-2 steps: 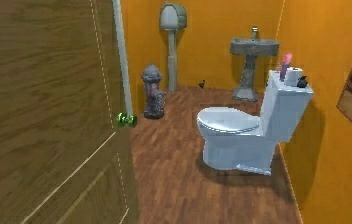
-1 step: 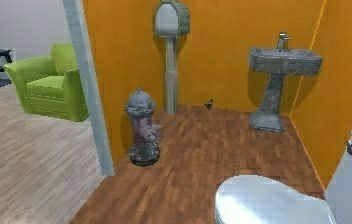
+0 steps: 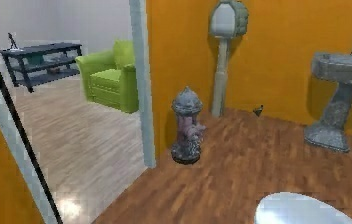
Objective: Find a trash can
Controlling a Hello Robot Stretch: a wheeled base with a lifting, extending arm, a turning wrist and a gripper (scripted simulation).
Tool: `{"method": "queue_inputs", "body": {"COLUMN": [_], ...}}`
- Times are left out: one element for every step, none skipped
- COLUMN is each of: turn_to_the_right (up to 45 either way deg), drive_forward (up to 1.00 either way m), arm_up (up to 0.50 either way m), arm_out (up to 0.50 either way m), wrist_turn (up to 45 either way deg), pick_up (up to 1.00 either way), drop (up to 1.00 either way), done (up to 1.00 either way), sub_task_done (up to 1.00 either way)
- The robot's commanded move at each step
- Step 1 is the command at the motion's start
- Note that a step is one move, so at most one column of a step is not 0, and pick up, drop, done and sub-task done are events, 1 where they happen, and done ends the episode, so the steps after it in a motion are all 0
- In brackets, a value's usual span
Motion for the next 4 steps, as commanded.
{"method": "queue_inputs", "body": {"turn_to_the_right": [0.0,-15.0,0.0,-45.0], "drive_forward": [0.10,0.00,0.20,0.00], "arm_up": [0.00,0.00,0.00,0.00], "arm_out": [0.00,0.00,0.00,0.00], "wrist_turn": [0.0,0.0,0.0,0.0], "pick_up": [0.00,0.00,0.00,0.00], "drop": [0.00,0.00,0.00,0.00], "done": [0.00,0.00,0.00,0.00], "sub_task_done": [0.00,0.00,0.00,0.00]}}
